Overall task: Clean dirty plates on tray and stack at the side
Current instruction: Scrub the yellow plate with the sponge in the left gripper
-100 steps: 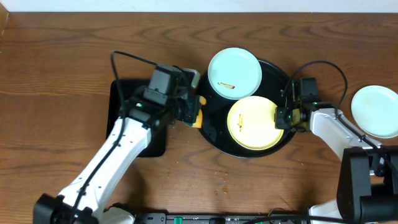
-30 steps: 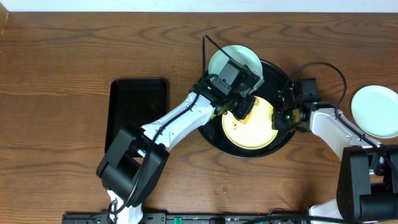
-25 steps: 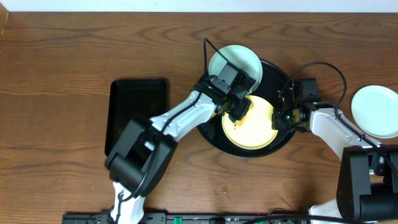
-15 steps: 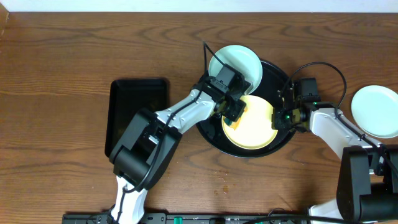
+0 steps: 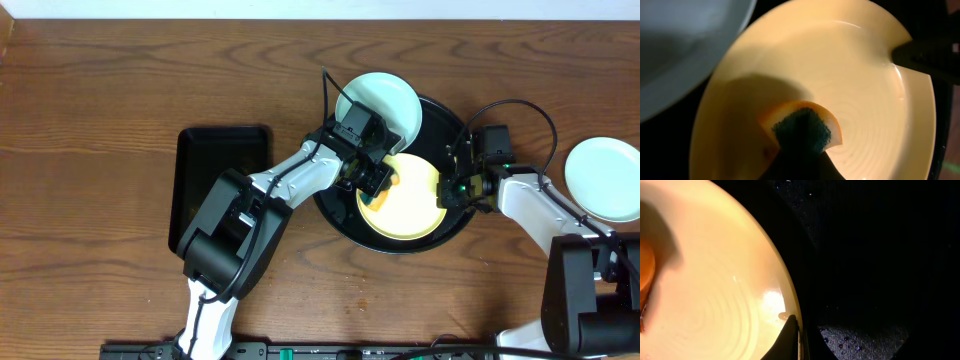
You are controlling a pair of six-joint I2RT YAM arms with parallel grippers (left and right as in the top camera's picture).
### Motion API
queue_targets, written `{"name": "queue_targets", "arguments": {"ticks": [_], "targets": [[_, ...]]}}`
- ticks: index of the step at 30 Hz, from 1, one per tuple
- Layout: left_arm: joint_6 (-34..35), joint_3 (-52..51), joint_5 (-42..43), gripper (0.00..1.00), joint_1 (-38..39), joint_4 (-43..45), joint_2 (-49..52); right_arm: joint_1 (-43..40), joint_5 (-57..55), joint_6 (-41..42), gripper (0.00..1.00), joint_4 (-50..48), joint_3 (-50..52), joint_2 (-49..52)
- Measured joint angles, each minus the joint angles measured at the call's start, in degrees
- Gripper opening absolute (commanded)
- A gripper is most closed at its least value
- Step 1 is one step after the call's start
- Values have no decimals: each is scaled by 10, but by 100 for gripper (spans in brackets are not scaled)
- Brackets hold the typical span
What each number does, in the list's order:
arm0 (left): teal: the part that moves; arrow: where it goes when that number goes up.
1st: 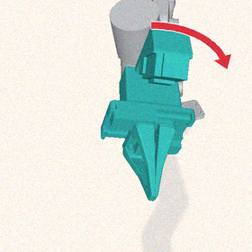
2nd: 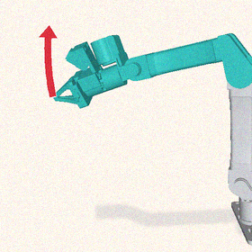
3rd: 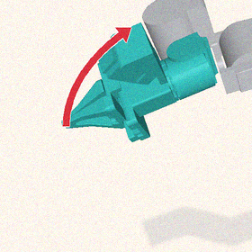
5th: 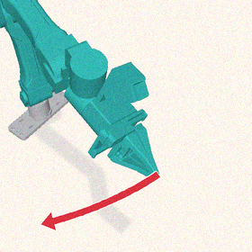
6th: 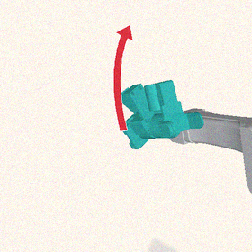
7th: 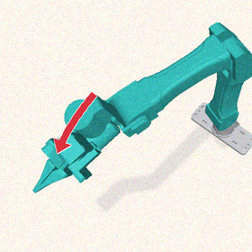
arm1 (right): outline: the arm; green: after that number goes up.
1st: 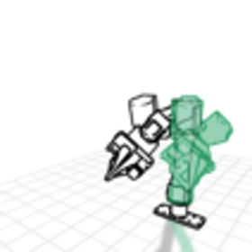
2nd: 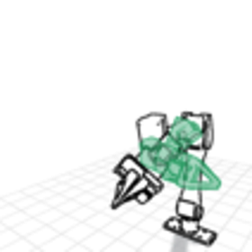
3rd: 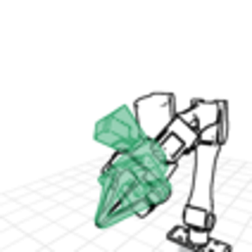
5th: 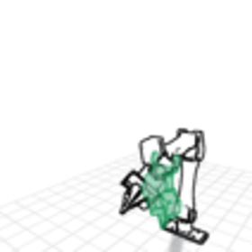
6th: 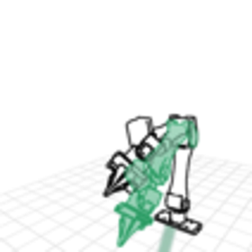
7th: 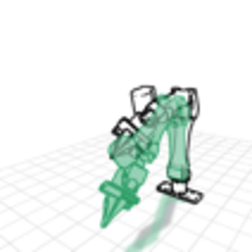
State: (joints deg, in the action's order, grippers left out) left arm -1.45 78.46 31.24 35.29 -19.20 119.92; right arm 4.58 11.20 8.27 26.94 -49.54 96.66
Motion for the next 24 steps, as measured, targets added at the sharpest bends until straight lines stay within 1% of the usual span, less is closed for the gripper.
{"name": "queue_targets", "arguments": {"ticks": [16, 24], "targets": [[-20, -3, 14, 8, -4, 12, 11, 0, 0, 0, 1, 0, 0, 0], [-25, -3, 17, 7, -45, 24, 14, 0, 2, 0, 1, 0, 0, 0]]}}
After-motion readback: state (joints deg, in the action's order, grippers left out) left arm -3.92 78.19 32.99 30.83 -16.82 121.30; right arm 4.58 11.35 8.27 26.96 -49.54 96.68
